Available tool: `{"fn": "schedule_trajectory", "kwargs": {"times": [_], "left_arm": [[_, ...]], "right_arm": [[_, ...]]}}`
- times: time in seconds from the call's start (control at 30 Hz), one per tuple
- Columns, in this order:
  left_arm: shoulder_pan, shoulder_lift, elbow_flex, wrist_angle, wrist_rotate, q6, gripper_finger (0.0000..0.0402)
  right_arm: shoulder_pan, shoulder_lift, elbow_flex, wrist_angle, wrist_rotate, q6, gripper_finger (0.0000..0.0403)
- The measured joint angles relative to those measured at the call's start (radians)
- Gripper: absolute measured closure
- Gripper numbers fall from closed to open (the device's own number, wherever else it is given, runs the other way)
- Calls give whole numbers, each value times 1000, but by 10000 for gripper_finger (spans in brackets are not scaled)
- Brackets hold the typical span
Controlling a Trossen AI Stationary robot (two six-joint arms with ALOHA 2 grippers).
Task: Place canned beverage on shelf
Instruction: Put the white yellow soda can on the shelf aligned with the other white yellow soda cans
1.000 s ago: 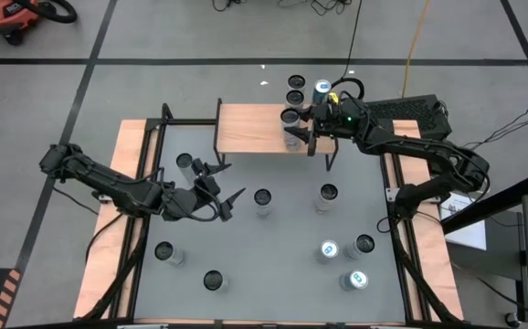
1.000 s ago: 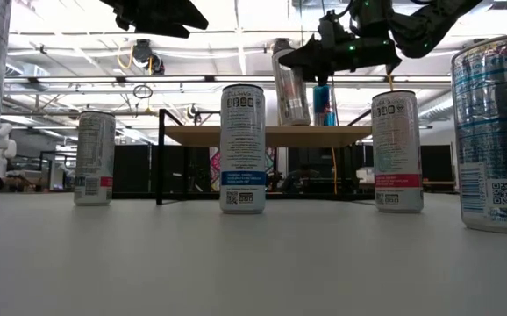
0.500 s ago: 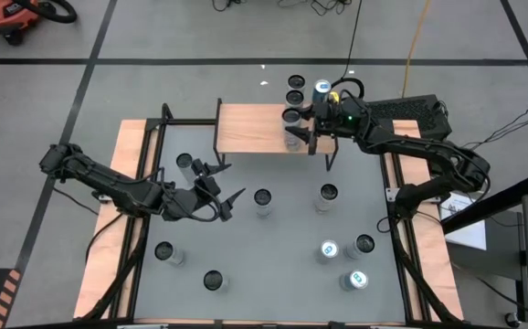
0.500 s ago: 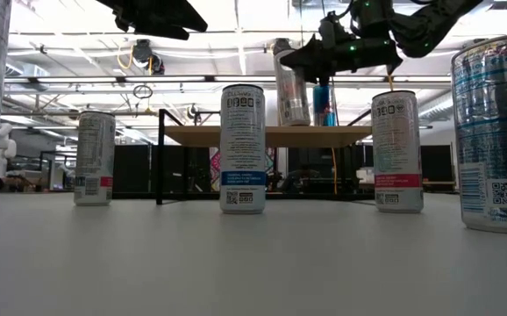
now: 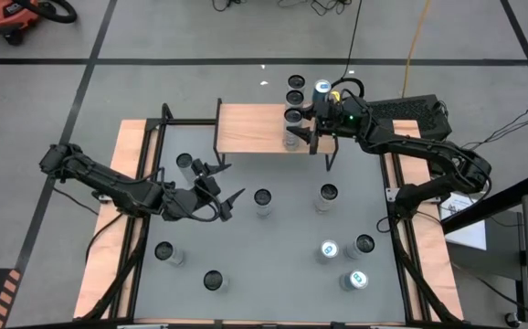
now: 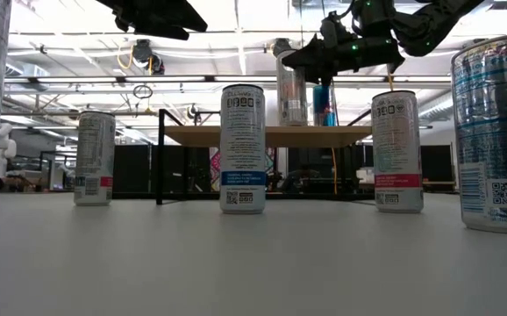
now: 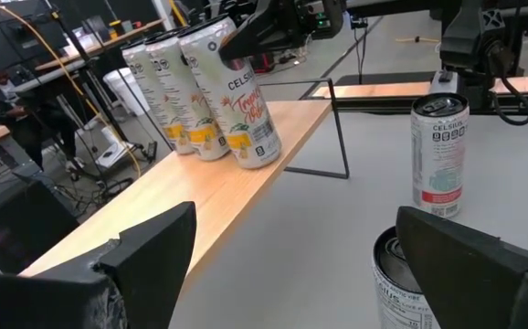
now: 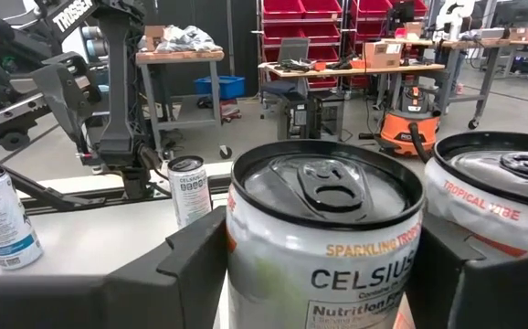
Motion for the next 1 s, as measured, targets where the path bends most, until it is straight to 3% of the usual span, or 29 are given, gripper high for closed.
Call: {"fn": "schedule_trajectory", "kwargs": {"times": [1.0], "left_arm": [[0,0,0,-3,0,-26,32]], "right_arm": [[0,-1,8,-14,5,-29,174]]}}
